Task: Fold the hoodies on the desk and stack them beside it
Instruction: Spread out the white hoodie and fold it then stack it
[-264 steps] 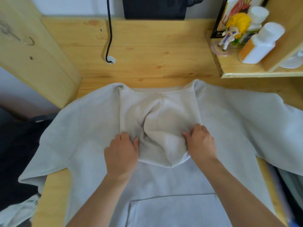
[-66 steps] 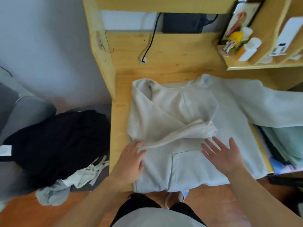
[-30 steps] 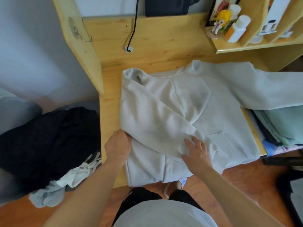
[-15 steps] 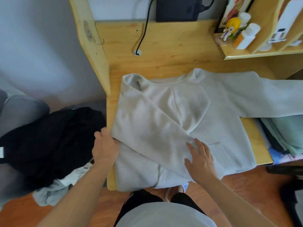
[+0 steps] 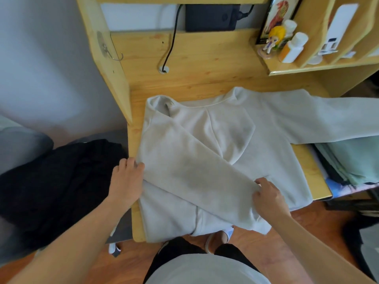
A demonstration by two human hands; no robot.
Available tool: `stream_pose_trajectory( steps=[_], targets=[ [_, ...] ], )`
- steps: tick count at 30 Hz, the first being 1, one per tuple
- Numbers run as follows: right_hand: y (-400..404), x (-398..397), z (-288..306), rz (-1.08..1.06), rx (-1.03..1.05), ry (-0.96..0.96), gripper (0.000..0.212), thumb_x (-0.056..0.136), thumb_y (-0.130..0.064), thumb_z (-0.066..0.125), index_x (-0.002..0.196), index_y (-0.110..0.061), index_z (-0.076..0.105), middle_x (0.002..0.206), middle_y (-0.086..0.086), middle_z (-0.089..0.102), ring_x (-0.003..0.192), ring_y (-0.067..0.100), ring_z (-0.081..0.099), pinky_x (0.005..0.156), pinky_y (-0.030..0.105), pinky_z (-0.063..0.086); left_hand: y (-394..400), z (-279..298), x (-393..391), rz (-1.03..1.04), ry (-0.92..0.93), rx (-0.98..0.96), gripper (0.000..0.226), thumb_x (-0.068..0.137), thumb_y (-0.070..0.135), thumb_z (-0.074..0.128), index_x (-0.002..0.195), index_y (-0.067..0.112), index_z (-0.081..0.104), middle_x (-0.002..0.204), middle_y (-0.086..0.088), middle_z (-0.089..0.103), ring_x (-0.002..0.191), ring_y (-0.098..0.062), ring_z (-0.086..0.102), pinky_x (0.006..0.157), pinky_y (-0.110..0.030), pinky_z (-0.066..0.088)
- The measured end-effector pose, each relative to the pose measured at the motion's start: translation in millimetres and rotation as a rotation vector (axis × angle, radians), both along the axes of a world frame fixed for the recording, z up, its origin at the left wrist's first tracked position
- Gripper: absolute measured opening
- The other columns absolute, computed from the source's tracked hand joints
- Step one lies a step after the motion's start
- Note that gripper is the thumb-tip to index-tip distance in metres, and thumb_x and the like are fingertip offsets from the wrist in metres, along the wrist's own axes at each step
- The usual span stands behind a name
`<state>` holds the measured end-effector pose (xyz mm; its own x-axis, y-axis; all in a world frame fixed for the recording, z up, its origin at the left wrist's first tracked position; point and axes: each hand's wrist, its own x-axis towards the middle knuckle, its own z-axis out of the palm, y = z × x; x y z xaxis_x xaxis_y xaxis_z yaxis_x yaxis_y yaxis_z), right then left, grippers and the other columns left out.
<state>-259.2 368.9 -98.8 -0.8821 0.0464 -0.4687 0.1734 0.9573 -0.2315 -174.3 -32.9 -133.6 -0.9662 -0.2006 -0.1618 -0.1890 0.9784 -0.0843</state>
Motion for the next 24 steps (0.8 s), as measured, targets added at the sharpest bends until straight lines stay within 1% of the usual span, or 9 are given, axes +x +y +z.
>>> stream_pose_trajectory(
  steps=[3,6,8,11,15,16,19,22,24],
  targets=[
    [-5.1,-16.4,4.2,0.116,0.115,-0.122,0.058,0.094,-0.018,0.049,0.151,-0.018,0.034,0.145,0.012,0.040,0.130,0.034,0.043,0.102,0.041,0.041,20.8,6.4,-22.8,-0.008,0.118,0.164,0.032,0.083,0.010,0.067,0.116,0.011,0.066,0.126,-0.010,0.058,0.116,-0.032,0.054,0.091,-0.043,0.049],
    [-33.3,-48.1,12.5,0.284,-0.012,0.052,0.058,0.096,-0.019,0.052,0.152,-0.019,0.036,0.152,0.008,0.036,0.136,0.031,0.039,0.109,0.041,0.039,49.3,10.8,-59.6,0.046,0.167,0.360,0.045,0.093,0.013,0.059,0.138,0.009,0.058,0.142,-0.012,0.053,0.131,-0.032,0.049,0.100,-0.045,0.047],
    [-54.1,-76.3,13.6,0.436,-0.079,0.086,0.058,0.097,-0.018,0.053,0.153,-0.019,0.036,0.156,0.006,0.034,0.140,0.031,0.036,0.112,0.040,0.036,57.9,9.7,-88.4,0.098,0.142,0.377,0.053,0.096,0.012,0.053,0.148,0.009,0.045,0.150,-0.010,0.046,0.136,-0.031,0.044,0.103,-0.043,0.044],
    [-77.9,-123.6,4.2,0.614,-0.045,0.071,0.061,0.101,-0.020,0.048,0.158,-0.021,0.025,0.165,0.005,0.020,0.151,0.029,0.017,0.120,0.042,0.027,44.9,10.5,-138.5,0.059,0.126,0.248,0.061,0.095,0.008,0.049,0.155,0.010,0.033,0.156,-0.008,0.040,0.144,-0.028,0.036,0.111,-0.041,0.038],
    [-99.5,-204.8,-21.7,0.769,0.067,0.093,0.061,0.108,-0.036,0.034,0.161,-0.028,0.006,0.169,-0.002,-0.005,0.156,0.025,-0.007,0.124,0.044,0.008,0.5,10.1,-208.8,-0.096,-0.032,0.047,0.056,0.098,0.016,0.043,0.153,0.018,0.036,0.160,-0.006,0.036,0.152,-0.028,0.023,0.122,-0.042,0.009],
    [-101.3,-222.4,-31.0,0.780,0.076,0.072,0.062,0.107,-0.042,0.031,0.161,-0.030,0.003,0.169,-0.003,-0.009,0.155,0.025,-0.010,0.124,0.045,0.004,-10.8,12.0,-221.1,-0.131,-0.115,0.003,0.049,0.098,0.018,0.042,0.147,0.020,0.044,0.153,-0.005,0.046,0.149,-0.028,0.030,0.122,-0.042,0.009],
    [-95.7,-258.7,-62.9,0.797,0.153,0.061,0.069,0.102,-0.061,0.017,0.159,-0.035,-0.011,0.167,-0.003,-0.021,0.154,0.028,-0.017,0.124,0.048,-0.007,-38.0,21.8,-244.6,-0.196,-0.365,-0.278,0.030,0.094,0.025,0.045,0.119,0.023,0.062,0.119,-0.001,0.069,0.122,-0.023,0.057,0.114,-0.040,0.029],
    [-89.1,-281.1,-77.5,0.768,0.199,0.085,0.071,0.095,-0.070,0.003,0.155,-0.040,-0.020,0.164,-0.006,-0.029,0.151,0.027,-0.026,0.122,0.050,-0.015,-45.8,26.9,-262.2,-0.099,-0.374,-0.456,0.028,0.093,0.020,0.047,0.115,0.018,0.065,0.113,-0.001,0.072,0.116,-0.022,0.061,0.106,-0.036,0.035],
    [-87.3,-290.4,-76.6,0.735,0.181,0.078,0.070,0.096,-0.070,0.003,0.155,-0.041,-0.020,0.164,-0.007,-0.030,0.151,0.026,-0.027,0.121,0.053,-0.015,-44.1,25.8,-268.4,0.006,-0.329,-0.468,0.029,0.092,0.016,0.050,0.116,0.017,0.065,0.111,-0.001,0.073,0.117,-0.021,0.061,0.111,-0.038,0.031]
  ],
)
